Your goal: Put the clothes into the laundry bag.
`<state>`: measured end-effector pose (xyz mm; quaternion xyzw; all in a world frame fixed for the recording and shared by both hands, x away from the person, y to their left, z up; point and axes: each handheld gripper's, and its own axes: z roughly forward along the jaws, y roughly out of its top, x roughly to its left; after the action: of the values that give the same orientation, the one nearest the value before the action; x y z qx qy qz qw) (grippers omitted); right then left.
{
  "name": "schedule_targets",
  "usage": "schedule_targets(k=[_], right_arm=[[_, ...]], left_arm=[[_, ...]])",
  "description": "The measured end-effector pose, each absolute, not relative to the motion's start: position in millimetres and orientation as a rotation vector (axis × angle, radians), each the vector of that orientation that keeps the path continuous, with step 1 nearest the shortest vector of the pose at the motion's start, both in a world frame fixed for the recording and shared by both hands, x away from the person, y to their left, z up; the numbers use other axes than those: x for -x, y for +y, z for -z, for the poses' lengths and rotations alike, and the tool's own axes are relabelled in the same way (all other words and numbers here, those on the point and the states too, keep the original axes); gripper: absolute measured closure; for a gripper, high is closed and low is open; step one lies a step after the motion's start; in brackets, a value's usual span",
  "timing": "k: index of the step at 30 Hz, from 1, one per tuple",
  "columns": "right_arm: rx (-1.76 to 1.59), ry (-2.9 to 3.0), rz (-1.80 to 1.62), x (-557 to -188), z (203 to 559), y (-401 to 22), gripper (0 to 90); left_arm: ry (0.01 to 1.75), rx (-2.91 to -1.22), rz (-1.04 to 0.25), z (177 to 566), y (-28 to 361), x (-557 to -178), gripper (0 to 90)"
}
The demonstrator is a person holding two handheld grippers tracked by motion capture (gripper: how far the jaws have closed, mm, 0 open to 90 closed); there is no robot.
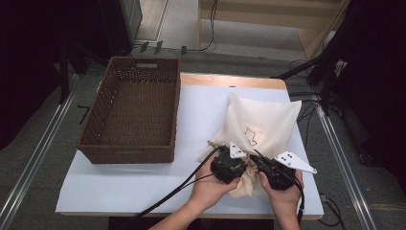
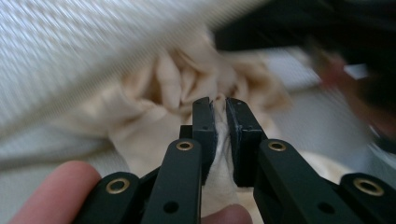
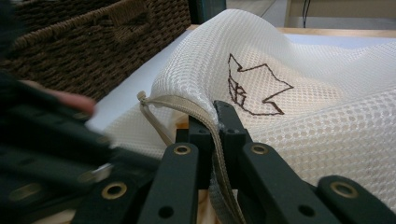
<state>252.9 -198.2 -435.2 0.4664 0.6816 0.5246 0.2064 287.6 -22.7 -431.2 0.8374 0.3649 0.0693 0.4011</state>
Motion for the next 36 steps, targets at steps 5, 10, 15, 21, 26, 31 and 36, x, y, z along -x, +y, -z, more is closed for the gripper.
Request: schedule_targets(k=[5,10,15,21,26,31,36], right_arm=[[-1.295,1.902,-1.445,-251,436,-200,88.2],[-1.313,1.906,-1.434,-253,441,-205,88.2],[-1.325,1.899,-1.421,-254,442,-208,88.2],[-1.315,1.907,-1.409,-255,445,-206,88.1],[-1.320,1.918,-1.404,-255,446,-203,88.1],[-1.312,1.931,-1.407,-252,448,-198,88.1],[-1.295,1.931,-1.424,-248,445,-198,88.2]], left_arm=[[1.000,-2.087,-0.192,461,-34,-302,81.6],[0.863,-2.170,-0.110,452,-29,-293,56.7],[0.768,-2.184,-0.087,434,-3,-272,36.4],[0.781,-2.339,-0.065,449,9,-263,25.6],[0.792,-2.370,-0.158,463,-3,-257,30.6],[0.911,-2.267,-0.096,457,-14,-272,74.3],[0.917,-2.147,-0.122,445,-30,-286,86.0]])
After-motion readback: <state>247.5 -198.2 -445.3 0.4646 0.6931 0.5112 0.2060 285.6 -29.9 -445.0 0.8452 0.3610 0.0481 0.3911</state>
